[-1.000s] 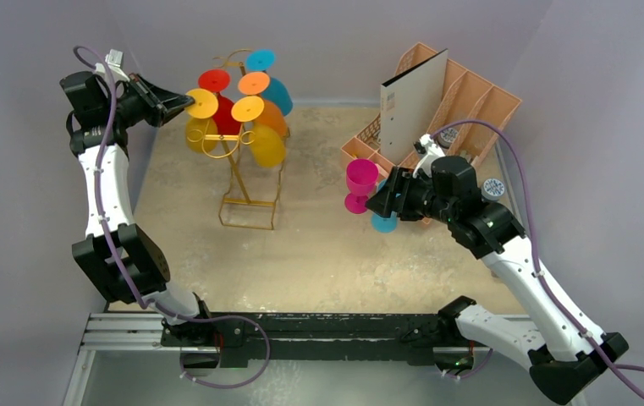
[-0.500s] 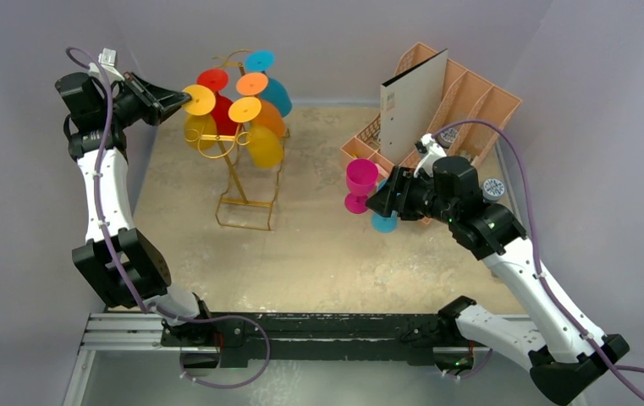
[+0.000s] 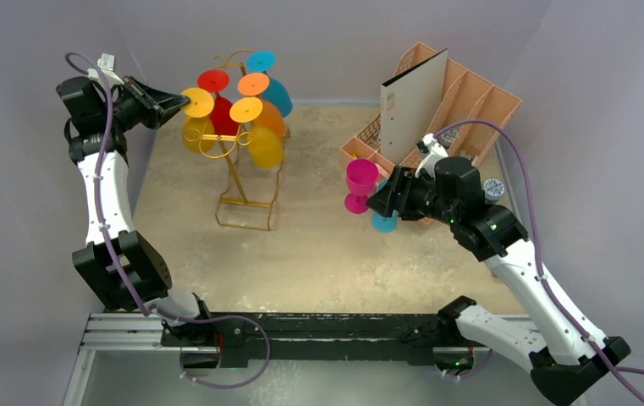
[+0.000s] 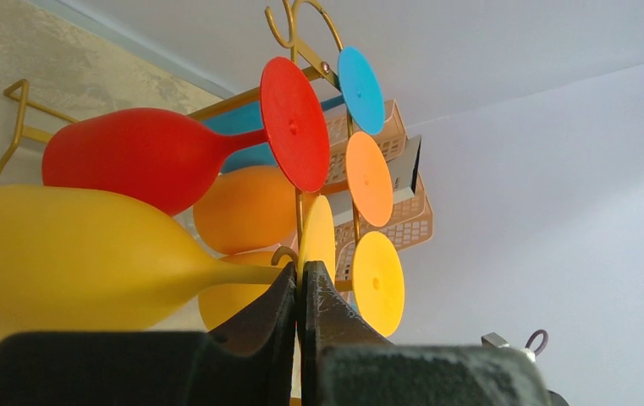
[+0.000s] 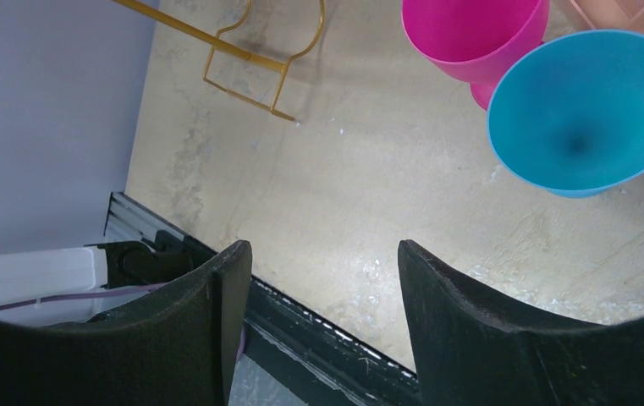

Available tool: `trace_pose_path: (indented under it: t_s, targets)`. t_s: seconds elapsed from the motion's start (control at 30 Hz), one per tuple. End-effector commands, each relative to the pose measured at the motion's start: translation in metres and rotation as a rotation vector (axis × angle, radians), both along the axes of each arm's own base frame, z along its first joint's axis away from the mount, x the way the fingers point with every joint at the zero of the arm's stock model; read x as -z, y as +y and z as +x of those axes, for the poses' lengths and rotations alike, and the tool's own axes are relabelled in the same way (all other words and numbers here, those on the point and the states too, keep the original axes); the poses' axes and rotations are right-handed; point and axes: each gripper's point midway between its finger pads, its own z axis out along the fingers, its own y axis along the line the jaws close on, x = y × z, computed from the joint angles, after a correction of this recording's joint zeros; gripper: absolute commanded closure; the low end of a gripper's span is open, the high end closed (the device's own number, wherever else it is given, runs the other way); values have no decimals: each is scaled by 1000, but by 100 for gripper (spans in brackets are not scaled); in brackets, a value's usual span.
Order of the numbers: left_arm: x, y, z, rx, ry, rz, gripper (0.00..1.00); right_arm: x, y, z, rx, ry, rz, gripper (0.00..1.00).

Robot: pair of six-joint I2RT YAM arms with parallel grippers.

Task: Take the wine glass off the wine glass rack
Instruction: Pick up the wine glass from the wine rack.

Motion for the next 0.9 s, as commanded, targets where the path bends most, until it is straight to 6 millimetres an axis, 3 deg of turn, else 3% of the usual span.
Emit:
trace_pose_path:
  t_s: [0.0,0.3,0.87]
  targets:
    - [-21,3,-11,-36,-50,22,100,-11,3,0,-17,-45,27,33]
    - [-15,2,-10,-14,-36,30,100,-10,1,-9,-36,-37,27,33]
    - [-31,21,-5,-70,-56,-45,100,-8,-1,-10,-29,-34,21,33]
